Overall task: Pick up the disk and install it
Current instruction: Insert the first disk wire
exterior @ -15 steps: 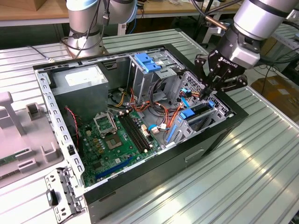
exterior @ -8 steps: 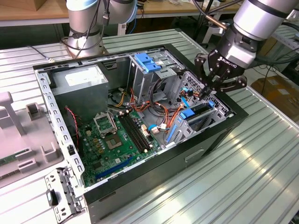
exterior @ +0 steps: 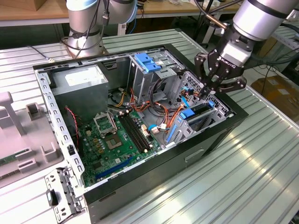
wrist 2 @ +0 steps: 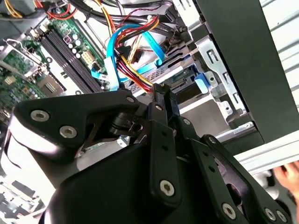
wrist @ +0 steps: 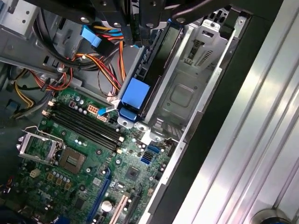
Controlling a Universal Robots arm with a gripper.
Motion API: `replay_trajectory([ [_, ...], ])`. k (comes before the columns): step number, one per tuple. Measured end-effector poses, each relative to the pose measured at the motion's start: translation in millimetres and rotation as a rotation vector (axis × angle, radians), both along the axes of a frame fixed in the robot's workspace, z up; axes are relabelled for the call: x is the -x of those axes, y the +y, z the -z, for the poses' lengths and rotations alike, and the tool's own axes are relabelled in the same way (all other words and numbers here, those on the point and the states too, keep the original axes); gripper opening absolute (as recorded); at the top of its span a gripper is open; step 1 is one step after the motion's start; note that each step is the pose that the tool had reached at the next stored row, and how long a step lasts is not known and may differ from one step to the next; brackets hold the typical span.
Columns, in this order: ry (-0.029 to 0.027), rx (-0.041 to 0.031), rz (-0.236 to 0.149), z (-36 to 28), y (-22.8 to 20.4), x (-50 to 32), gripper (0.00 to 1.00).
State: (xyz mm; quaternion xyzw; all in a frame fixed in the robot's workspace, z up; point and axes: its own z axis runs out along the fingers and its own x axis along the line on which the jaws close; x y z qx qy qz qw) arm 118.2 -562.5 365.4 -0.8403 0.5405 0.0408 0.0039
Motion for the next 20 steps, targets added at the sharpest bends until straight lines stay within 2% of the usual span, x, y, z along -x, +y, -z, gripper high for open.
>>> replay_trajectory([
  [3,0.0000,0.0000,0.043,0.2,0.0,0.1,0.17],
  [8,0.0000,0.0000,0.144,0.9,0.0,0.1,0.17],
  [20,0.0000,0.0000,0.324,2.5,0.0,0.1,0.17],
])
